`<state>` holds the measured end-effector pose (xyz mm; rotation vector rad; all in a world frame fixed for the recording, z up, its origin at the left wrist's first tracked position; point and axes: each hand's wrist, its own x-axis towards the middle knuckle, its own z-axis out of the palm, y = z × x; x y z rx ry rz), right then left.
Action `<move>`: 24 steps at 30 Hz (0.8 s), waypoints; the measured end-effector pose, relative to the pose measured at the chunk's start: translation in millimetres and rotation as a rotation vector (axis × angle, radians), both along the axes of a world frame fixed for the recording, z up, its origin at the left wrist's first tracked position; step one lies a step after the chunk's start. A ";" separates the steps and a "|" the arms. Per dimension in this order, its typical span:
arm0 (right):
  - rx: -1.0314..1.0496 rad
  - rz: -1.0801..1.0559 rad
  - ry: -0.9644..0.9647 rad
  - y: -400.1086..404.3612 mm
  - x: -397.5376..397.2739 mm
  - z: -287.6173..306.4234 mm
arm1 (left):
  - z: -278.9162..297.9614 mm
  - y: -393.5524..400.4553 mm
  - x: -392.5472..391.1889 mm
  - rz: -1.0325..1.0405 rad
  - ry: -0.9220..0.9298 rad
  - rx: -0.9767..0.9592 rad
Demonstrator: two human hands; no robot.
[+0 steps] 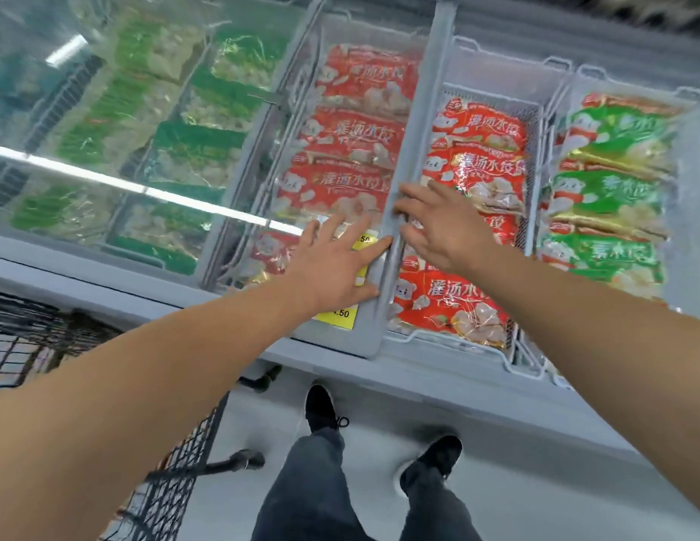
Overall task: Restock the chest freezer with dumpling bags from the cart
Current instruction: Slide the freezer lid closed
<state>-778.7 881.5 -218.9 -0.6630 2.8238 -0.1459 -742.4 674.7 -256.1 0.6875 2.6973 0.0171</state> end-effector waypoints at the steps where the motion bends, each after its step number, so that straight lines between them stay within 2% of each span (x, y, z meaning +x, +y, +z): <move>1: -0.005 -0.020 0.002 18.2 7.0 -1.9 | 0.5 19.5 3.9 -0.015 0.006 -0.001; 9: 0.031 -0.188 -0.077 145.1 45.4 -11.5 | 4.7 130.1 20.8 -0.232 -0.031 -0.068; 18: 0.054 -0.311 -0.119 272.1 86.4 -14.1 | 4.4 262.6 46.6 -0.320 -0.069 -0.058; 24: -0.008 -0.430 -0.099 353.4 120.0 -19.9 | 3.9 351.4 66.9 -0.347 -0.080 -0.049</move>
